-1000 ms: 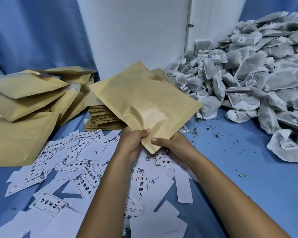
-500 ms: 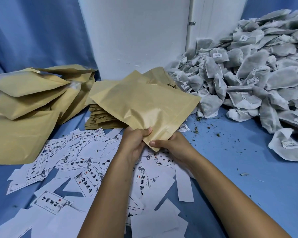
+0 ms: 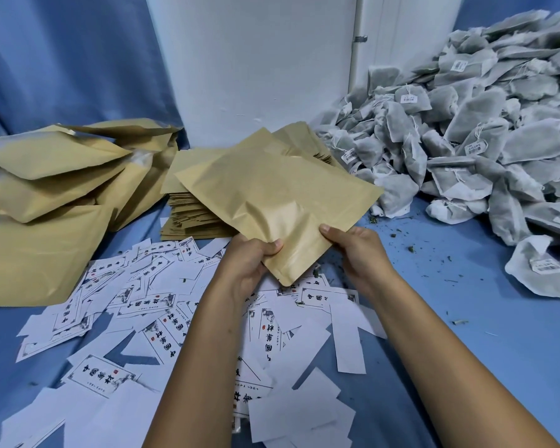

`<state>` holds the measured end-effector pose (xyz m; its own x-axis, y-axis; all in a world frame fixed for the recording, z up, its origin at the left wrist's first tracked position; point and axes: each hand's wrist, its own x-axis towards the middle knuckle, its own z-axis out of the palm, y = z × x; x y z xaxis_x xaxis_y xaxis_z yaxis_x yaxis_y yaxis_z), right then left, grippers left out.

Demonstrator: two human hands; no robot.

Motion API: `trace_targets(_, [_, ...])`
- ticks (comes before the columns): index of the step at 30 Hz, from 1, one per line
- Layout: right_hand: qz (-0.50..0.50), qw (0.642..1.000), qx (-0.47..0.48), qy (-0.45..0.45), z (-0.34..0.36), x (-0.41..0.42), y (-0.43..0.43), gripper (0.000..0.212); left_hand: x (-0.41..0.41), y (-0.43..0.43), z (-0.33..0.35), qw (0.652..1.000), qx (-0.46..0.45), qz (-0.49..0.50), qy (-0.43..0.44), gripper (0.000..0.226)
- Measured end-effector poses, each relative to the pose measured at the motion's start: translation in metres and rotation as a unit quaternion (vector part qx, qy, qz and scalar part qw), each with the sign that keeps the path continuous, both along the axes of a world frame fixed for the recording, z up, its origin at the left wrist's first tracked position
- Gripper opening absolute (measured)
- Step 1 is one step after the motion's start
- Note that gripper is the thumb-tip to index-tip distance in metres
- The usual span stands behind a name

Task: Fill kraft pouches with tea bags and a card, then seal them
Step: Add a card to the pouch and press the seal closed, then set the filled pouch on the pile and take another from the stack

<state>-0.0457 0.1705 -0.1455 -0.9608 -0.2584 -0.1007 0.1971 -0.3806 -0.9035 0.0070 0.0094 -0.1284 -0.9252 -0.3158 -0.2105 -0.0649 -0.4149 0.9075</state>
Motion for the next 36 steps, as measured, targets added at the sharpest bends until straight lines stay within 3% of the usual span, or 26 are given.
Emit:
trace_targets(8, [-0.044,0.996,-0.071,-0.025,0.01,-0.008,0.015,0.003,0.001,-0.003,-0.002,0.998,-0.042,-0.028,-0.021,0.036])
trace_targets(25, [-0.118,0.991,-0.049,-0.027,0.0,-0.035,0.046,0.009,0.004,-0.008,-0.004,0.991,-0.122,-0.029,-0.048,0.033])
trace_targets(31, [-0.123,0.991,-0.047,-0.031,-0.006,-0.04,0.044,0.02,-0.007,-0.01,-0.011,0.989,-0.1,0.101,-0.04,0.01])
trace_targets(33, [-0.11,0.994,-0.015,-0.003,-0.006,-0.035,0.037,0.032,-0.005,-0.005,-0.014,0.986,-0.107,0.123,-0.045,0.029])
trace_targets(36, [-0.066,0.998,-0.003,0.009,-0.002,-0.027,0.027,0.05,0.001,0.013,-0.011,0.987,-0.14,0.069,-0.031,0.052])
